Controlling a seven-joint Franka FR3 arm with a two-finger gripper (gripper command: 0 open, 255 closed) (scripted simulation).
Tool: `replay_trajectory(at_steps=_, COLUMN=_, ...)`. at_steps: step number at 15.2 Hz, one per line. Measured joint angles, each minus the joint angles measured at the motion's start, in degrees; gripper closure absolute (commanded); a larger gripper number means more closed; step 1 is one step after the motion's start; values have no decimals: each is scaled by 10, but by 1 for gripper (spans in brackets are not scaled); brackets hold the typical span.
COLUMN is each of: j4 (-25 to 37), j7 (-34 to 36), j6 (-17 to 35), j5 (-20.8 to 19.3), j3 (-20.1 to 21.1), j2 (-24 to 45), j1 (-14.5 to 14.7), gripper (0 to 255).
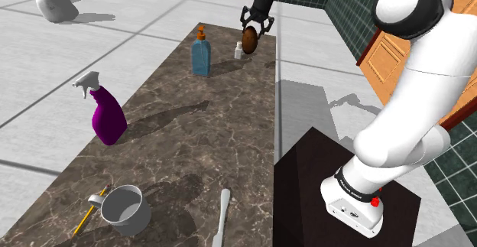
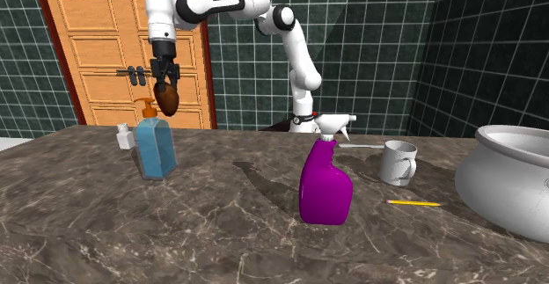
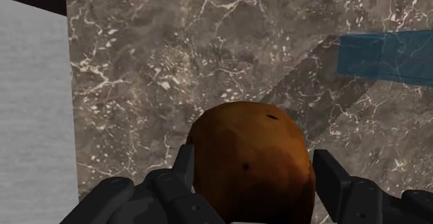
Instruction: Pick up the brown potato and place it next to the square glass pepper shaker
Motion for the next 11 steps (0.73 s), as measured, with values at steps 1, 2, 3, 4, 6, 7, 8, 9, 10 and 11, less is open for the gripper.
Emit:
replay_trajectory(at_steps=1, j4=41, j7=-2, j6=-14, j5=-7, j3=-3, j2=28, j1=1, gripper=255)
replay_trajectory(at_steps=2, j4=69, j7=-9, j6=-24, j5=-12, j3=-7, j2=49, j1=-1, gripper=255)
replay_trajectory(at_steps=3, j4=94, j7=-18, j6=-35, j5=-14, j3=-11, j2=65, j1=-5, gripper=255)
replay_trajectory(at_steps=4, j4=133, j7=-21, j6=-50, j5=-20, j3=-14, j2=90, j1=-4, gripper=255)
replay_trajectory(at_steps=6, j4=209, j7=-35, j6=-80, j5=-28, j3=-21, j2=138, j1=-6, gripper=255)
replay_trajectory(at_steps=7, j4=217, j7=-40, j6=-82, j5=-28, j3=-22, j2=145, j1=-9, gripper=255)
replay_trajectory(at_steps=8, j4=221, j7=-41, j6=-81, j5=-29, j3=-23, j2=150, j1=-9, gripper=255)
replay_trajectory(at_steps=9, j4=218, j7=-43, j6=-76, j5=-29, j3=-23, j2=153, j1=-9, gripper=255)
replay_trajectory(at_steps=10, j4=211, j7=-45, j6=-70, j5=-29, j3=-24, j2=153, j1=-11, gripper=255)
replay_trajectory(at_steps=11, j4=204, j7=-46, j6=-63, j5=-29, j3=-24, j2=152, j1=-12, gripper=255)
